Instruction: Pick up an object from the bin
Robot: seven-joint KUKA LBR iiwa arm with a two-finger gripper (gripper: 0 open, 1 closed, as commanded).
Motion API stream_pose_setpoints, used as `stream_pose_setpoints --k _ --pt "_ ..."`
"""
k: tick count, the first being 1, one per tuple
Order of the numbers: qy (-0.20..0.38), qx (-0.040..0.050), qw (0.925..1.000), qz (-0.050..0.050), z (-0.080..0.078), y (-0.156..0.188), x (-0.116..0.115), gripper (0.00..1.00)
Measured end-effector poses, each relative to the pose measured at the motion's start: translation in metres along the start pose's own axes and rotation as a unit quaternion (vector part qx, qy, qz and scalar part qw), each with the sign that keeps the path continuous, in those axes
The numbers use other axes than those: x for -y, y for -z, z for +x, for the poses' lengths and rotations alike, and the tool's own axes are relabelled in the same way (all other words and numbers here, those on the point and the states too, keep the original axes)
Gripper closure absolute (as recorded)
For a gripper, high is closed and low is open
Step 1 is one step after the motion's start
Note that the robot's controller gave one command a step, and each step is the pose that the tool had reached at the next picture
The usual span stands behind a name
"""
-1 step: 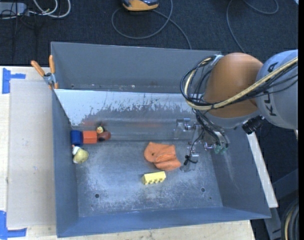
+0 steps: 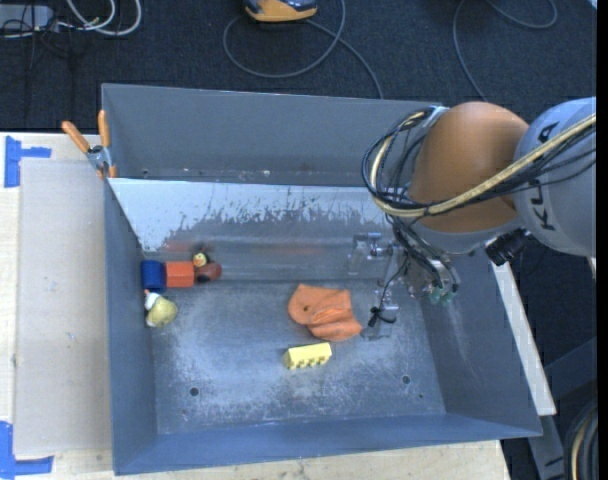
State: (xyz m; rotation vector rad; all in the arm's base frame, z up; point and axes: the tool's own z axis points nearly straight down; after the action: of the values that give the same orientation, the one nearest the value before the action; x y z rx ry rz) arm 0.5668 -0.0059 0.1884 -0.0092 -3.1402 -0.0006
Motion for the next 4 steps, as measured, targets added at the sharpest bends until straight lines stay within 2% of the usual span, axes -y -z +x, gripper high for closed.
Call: stream_pose_setpoints --k 1,2,3,4 --pt "-0.041 0.0005 0.9992 0.000 -0.014 -0.046 -0.001 0.00" --pt "-0.020 -0.0024 0.9998 0.000 -0.028 -0.063 -0.008 0.00" --pt "-0.032 0.0000 0.9995 0.000 -0.028 -0.060 -0.010 0.00" --pt "-0.069 -0.0034 0.9976 0.000 -0.030 -0.120 -0.016 0.00"
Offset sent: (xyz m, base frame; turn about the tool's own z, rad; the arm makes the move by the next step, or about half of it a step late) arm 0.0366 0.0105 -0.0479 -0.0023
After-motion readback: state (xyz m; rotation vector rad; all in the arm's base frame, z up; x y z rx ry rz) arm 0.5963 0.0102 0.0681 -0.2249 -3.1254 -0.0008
